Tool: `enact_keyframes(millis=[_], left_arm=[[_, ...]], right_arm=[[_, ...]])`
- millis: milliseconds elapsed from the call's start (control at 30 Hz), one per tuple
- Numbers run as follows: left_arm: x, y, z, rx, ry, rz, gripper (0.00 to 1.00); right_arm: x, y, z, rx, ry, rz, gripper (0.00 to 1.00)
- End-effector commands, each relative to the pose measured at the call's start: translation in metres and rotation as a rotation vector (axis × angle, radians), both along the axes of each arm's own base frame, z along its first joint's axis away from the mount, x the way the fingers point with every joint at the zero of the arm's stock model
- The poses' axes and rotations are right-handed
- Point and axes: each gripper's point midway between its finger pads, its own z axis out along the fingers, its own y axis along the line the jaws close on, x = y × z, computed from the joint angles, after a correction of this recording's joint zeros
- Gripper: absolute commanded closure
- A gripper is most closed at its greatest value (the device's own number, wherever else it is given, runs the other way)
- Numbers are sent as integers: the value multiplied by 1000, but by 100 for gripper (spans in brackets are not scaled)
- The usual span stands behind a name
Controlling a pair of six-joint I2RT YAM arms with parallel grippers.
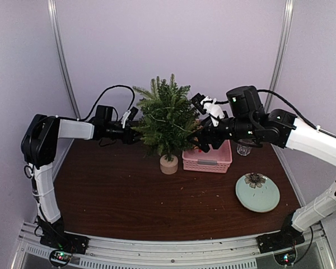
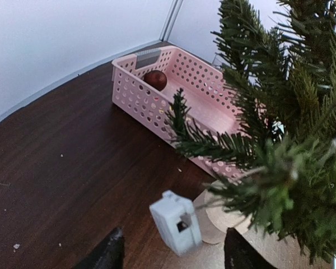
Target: Decorate the small christmas tree
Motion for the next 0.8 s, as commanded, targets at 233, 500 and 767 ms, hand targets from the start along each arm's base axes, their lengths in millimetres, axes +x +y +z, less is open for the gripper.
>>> enact_keyframes(millis=[233,500,767], left_arm=[[-24,15,17,28,-72,57,3],[-36,57,24,113,-135,314,2],[-57,105,77,66,-137,600,2]], right_arm=[[-6,-2,16,37,-38,13,10],[-14,-10,16,49,-50,25,0],[-22,-35,26,96,-61,-41,1]])
